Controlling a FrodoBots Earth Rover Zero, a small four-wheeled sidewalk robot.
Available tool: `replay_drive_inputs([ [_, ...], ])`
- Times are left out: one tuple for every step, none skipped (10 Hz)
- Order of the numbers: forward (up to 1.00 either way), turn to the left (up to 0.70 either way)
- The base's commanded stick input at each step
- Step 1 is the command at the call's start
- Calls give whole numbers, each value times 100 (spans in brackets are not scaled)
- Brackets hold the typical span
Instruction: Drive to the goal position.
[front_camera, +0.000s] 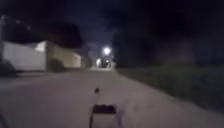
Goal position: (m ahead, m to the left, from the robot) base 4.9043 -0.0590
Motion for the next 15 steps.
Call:
replay_drive_inputs([
  [70,0],
  [70,0],
  [70,0],
  [70,0],
  [70,0],
  [70,0],
  [70,0],
  [70,-5],
  [70,-26],
  [70,-35],
  [70,-35],
  [70,-35],
  [70,-35],
  [70,-35],
  [70,-8],
])
